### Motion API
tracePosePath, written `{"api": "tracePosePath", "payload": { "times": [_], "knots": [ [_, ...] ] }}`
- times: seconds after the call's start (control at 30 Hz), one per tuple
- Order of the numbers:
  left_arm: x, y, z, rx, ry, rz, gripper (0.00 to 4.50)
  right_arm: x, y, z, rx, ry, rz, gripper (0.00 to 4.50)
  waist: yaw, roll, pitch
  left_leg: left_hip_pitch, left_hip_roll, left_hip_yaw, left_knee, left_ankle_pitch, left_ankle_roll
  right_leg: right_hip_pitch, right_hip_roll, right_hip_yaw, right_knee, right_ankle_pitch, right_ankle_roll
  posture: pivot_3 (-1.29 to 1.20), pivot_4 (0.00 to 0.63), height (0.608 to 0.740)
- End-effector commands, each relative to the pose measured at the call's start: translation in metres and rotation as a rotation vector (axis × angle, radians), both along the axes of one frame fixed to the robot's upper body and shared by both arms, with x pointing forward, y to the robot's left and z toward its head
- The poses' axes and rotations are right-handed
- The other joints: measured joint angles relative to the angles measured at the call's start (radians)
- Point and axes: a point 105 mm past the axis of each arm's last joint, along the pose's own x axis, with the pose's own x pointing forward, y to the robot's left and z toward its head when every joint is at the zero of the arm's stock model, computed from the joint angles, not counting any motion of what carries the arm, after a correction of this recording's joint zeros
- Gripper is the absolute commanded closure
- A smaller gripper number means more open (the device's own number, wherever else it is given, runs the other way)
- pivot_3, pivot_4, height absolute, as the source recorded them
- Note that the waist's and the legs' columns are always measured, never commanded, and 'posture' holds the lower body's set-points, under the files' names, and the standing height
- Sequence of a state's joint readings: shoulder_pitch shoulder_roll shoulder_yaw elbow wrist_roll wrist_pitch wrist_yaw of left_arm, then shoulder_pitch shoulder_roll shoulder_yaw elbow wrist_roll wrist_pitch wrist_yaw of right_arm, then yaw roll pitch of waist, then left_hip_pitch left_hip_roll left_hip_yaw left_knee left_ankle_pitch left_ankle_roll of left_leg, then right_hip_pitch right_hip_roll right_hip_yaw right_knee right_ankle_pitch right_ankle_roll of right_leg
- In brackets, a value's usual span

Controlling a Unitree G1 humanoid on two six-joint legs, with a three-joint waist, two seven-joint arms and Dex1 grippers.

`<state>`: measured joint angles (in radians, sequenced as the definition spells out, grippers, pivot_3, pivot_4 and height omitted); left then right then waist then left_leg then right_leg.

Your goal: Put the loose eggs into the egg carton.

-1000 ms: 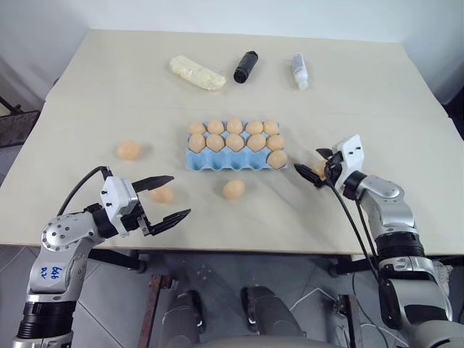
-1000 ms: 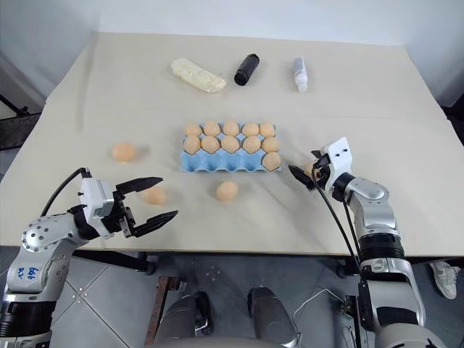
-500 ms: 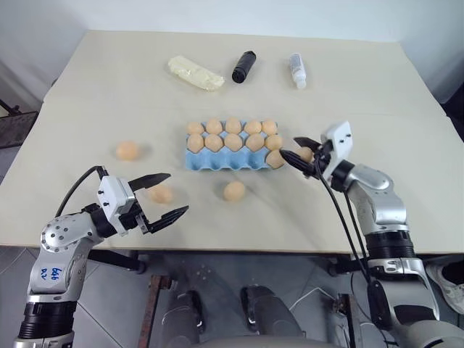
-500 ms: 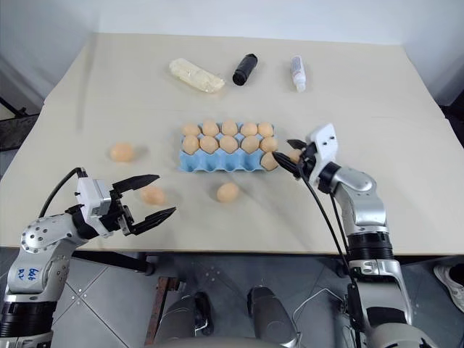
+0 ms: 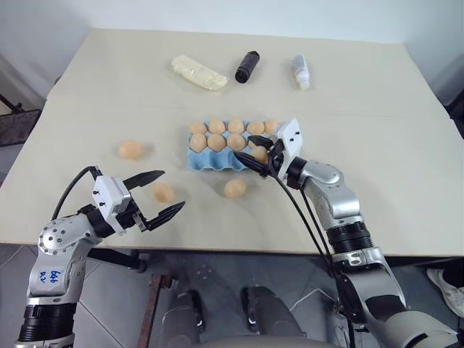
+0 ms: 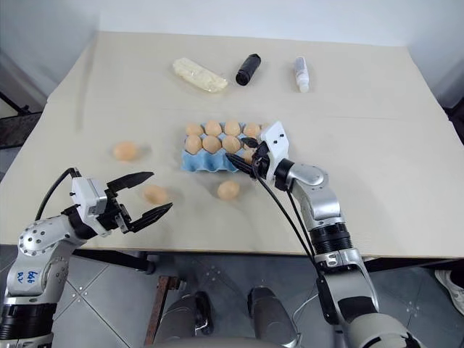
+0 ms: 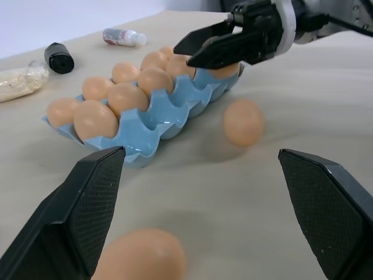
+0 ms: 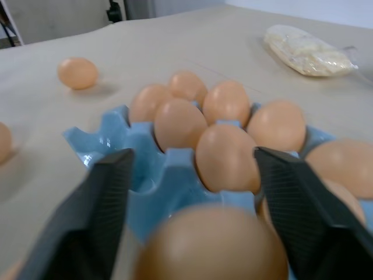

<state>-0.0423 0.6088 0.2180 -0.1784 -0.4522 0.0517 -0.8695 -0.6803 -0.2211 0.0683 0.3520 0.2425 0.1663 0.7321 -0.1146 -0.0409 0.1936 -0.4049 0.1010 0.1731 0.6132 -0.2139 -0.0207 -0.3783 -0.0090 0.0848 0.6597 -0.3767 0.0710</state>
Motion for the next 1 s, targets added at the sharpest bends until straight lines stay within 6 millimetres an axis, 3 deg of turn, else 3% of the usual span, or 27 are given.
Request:
{"api": "tracePosePath", "payload": {
  "times": [0.03, 0.23, 0.33, 0.5, 0.6, 0.7, 0.8, 1.0],
  "knots": [
    [-0.003, 0.003, 0.009, 0.0, -0.041, 0.014, 0.0, -0.005, -0.008, 0.027, 0.054, -0.108, 0.002, 0.02, -0.001, 0.0, 0.0, 0.0, 0.0, 0.0, 0.0, 0.0, 0.0, 0.0, 0.0, 0.0, 0.0, 0.0, 0.0, 0.0, 0.15, 0.74],
    [-0.003, 0.002, 0.007, 0.009, -0.004, -0.007, 0.0, -0.034, -0.038, 0.038, 0.045, -0.166, 0.034, 0.02, 0.009, 0.0, 0.0, 0.0, 0.0, -0.001, -0.001, -0.001, 0.0, 0.0, -0.001, -0.001, -0.001, 0.0, 0.0, 0.0, 0.15, 0.74],
    [-0.002, 0.0, 0.007, 0.012, 0.011, -0.028, 0.0, -0.053, -0.062, 0.032, 0.003, -0.154, 0.028, 0.02, 0.011, 0.0, 0.0, -0.001, 0.0, -0.001, -0.001, -0.001, 0.0, 0.001, -0.001, 0.0, -0.002, 0.0, 0.0, 0.0, 0.15, 0.74],
    [-0.001, -0.014, -0.002, 0.07, 0.025, -0.132, 0.0, -0.091, -0.114, -0.002, -0.141, -0.054, 0.002, 0.02, 0.029, 0.0, 0.0, 0.0, 0.0, -0.001, -0.001, -0.002, 0.0, 0.001, -0.001, 0.0, -0.004, 0.0, 0.0, 0.0, 0.15, 0.74],
    [0.002, -0.023, -0.006, 0.075, 0.041, -0.18, 0.0, -0.104, -0.13, -0.022, -0.232, -0.013, 0.004, 0.02, 0.025, 0.0, 0.0, 0.0, 0.0, 0.0, -0.001, -0.002, 0.0, 0.002, 0.0, 0.0, -0.004, 0.0, -0.001, 0.0, 0.15, 0.74],
    [0.006, -0.025, -0.005, 0.081, 0.039, -0.201, 0.0, -0.109, -0.13, -0.028, -0.248, 0.007, 0.034, 0.02, 0.019, 0.0, 0.0, 0.001, 0.0, 0.0, 0.0, -0.002, 0.001, 0.002, 0.0, 0.001, -0.003, 0.0, 0.0, 0.0, 0.15, 0.74],
    [0.012, -0.022, -0.003, 0.094, 0.015, -0.194, 0.0, -0.109, -0.119, -0.029, -0.252, -0.004, 0.085, 0.02, 0.015, 0.0, 0.0, 0.002, 0.0, -0.001, 0.0, -0.002, 0.001, 0.002, 0.0, 0.001, -0.002, 0.0, -0.001, 0.0, 0.15, 0.74],
    [0.011, -0.005, -0.006, 0.1, 0.017, -0.132, 0.0, -0.102, -0.061, -0.012, -0.175, -0.036, 0.233, 0.02, 0.004, 0.0, 0.0, 0.001, 0.0, -0.001, 0.0, -0.001, 0.001, 0.002, 0.0, 0.001, -0.002, 0.0, -0.001, 0.0, 0.15, 0.74]
  ]
}}
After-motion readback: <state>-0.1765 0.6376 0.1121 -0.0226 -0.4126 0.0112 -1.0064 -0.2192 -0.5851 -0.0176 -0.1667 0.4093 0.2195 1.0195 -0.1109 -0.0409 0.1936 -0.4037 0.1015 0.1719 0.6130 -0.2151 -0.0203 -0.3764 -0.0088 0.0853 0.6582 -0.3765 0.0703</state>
